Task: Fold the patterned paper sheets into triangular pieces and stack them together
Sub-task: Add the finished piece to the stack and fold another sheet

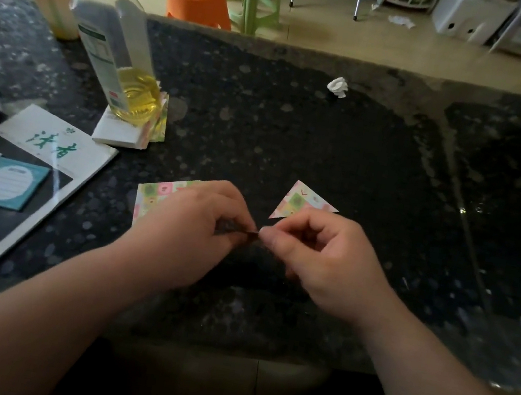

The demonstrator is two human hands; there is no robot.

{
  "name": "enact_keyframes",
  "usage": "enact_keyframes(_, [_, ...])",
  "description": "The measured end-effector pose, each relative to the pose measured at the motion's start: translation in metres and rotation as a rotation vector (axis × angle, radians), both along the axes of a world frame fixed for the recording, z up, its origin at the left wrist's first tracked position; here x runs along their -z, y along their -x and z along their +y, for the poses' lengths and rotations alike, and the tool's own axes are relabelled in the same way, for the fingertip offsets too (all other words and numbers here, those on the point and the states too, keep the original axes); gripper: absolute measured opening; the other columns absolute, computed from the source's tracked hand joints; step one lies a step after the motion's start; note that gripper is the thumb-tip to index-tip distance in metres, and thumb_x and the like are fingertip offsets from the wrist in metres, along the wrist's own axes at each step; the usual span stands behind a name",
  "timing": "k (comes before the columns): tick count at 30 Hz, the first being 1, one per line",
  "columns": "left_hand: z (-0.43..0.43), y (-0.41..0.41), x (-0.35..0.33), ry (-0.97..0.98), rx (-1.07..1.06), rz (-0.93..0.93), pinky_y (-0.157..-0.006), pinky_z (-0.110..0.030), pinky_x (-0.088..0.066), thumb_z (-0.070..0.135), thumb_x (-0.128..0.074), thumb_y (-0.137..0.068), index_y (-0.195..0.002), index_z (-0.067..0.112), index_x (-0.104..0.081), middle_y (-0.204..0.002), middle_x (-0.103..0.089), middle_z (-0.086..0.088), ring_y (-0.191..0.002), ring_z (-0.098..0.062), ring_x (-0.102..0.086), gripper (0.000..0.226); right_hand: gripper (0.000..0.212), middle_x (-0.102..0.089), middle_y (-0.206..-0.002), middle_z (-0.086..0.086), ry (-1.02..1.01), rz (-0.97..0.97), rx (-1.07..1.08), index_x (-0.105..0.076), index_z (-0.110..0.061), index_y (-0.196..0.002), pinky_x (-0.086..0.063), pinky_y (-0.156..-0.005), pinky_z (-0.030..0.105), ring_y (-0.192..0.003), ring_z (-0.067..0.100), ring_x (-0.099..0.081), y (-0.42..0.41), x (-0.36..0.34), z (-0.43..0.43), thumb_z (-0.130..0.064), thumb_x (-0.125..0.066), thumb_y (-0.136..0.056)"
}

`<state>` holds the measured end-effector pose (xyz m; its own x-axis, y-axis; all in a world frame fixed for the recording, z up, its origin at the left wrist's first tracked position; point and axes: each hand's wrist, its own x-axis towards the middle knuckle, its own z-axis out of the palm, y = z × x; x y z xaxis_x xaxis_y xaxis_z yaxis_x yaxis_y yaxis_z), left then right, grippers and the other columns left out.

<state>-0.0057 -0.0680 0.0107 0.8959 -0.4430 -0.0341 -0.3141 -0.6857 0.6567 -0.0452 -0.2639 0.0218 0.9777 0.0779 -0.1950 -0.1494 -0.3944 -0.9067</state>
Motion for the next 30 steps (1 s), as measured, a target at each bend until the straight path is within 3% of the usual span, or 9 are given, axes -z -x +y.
enact_keyframes(2, [0.002,-0.001,-0.001,0.12,-0.023,0.049,-0.081,-0.02,-0.049,0.018,-0.078,-0.087,-0.082,0.042,-0.073,-0.097,-0.067,0.021,-0.09,-0.001,-0.063,0.025,0.043,-0.071,-0.07,-0.002,-0.074,0.121,0.174,-0.074,-0.018,-0.077,-0.046,-0.054,0.026,-0.059,0.01,-0.063,-0.008,0.0,-0.004,-0.06,-0.067,-0.084])
enact_keyframes(5, [0.001,0.0,-0.005,0.236,-0.05,0.11,-0.087,-0.028,-0.055,0.005,-0.076,-0.086,-0.077,0.036,-0.076,-0.094,-0.073,0.021,-0.093,-0.001,-0.069,0.033,0.055,-0.075,-0.084,0.006,-0.11,0.478,0.36,-0.075,-0.015,-0.094,-0.048,-0.062,0.035,-0.072,0.02,-0.066,-0.02,0.004,-0.01,-0.066,-0.054,-0.094])
enact_keyframes(9, [-0.003,0.001,-0.005,0.331,-0.082,0.188,-0.091,-0.033,-0.057,-0.003,-0.072,-0.087,-0.076,0.032,-0.073,-0.097,-0.076,0.02,-0.097,-0.002,-0.071,0.037,0.043,-0.073,-0.109,0.008,-0.071,0.667,0.266,-0.071,-0.019,-0.11,-0.054,-0.074,0.039,-0.097,0.026,-0.07,-0.024,0.012,-0.014,-0.058,-0.062,-0.093])
enact_keyframes(11, [-0.004,0.001,-0.006,0.379,-0.119,0.271,-0.091,-0.039,-0.059,-0.005,-0.069,-0.088,-0.081,0.03,-0.076,-0.098,-0.077,0.015,-0.098,-0.007,-0.072,0.036,0.032,-0.076,-0.108,0.009,-0.121,0.721,0.205,-0.074,-0.021,-0.112,-0.05,-0.065,0.033,-0.089,0.023,-0.068,-0.024,0.014,-0.015,-0.046,-0.068,-0.093])
enact_keyframes(14, [-0.004,-0.001,-0.004,0.396,-0.23,0.381,-0.088,-0.054,-0.059,-0.01,-0.057,-0.087,-0.083,0.03,-0.079,-0.096,-0.078,0.007,-0.096,-0.023,-0.072,0.045,0.025,-0.073,-0.086,0.011,-0.302,0.792,0.206,-0.073,-0.013,-0.11,-0.035,-0.042,0.02,-0.059,0.015,-0.057,-0.025,0.013,-0.02,-0.032,-0.065,-0.097])
enact_keyframes(19, [-0.006,-0.005,0.001,0.458,-0.368,0.441,-0.094,-0.067,-0.05,-0.002,-0.049,-0.089,-0.081,0.025,-0.081,-0.093,-0.078,-0.002,-0.106,-0.049,-0.061,0.043,0.015,-0.068,-0.074,0.01,-0.433,0.702,0.234,-0.068,-0.002,-0.103,-0.029,-0.036,0.016,-0.052,0.011,-0.052,-0.031,0.008,-0.026,-0.015,-0.067,-0.095])
enact_keyframes(25, [-0.01,-0.013,-0.005,0.658,-0.411,0.467,-0.1,-0.045,-0.055,0.001,-0.063,-0.094,-0.099,0.021,-0.079,-0.102,-0.078,0.003,-0.103,-0.017,-0.073,0.026,0.008,-0.071,-0.071,0.009,-0.317,0.419,0.393,-0.071,-0.002,-0.098,-0.039,-0.041,0.018,-0.052,0.01,-0.058,-0.044,0.009,-0.029,0.003,-0.067,-0.093])
enact_keyframes(28, [-0.009,-0.023,-0.006,0.774,-0.496,0.418,-0.092,-0.044,-0.06,-0.001,-0.063,-0.094,-0.108,0.016,-0.072,-0.109,-0.075,-0.003,-0.099,-0.021,-0.075,0.024,0.007,-0.076,-0.078,0.007,-0.276,0.301,0.539,-0.07,-0.008,-0.101,-0.045,-0.046,0.02,-0.055,0.009,-0.062,-0.058,0.016,-0.033,-0.004,-0.069,-0.094])
enact_keyframes(30, [-0.006,-0.028,-0.006,0.766,-0.572,0.416,-0.084,-0.041,-0.062,-0.002,-0.061,-0.095,-0.107,0.014,-0.069,-0.107,-0.073,-0.006,-0.093,-0.023,-0.075,0.021,0.022,-0.078,-0.092,0.007,-0.211,0.33,0.643,-0.068,-0.015,-0.114,-0.05,-0.051,0.024,-0.067,0.012,-0.069,-0.065,0.028,-0.038,-0.014,-0.074,-0.093])
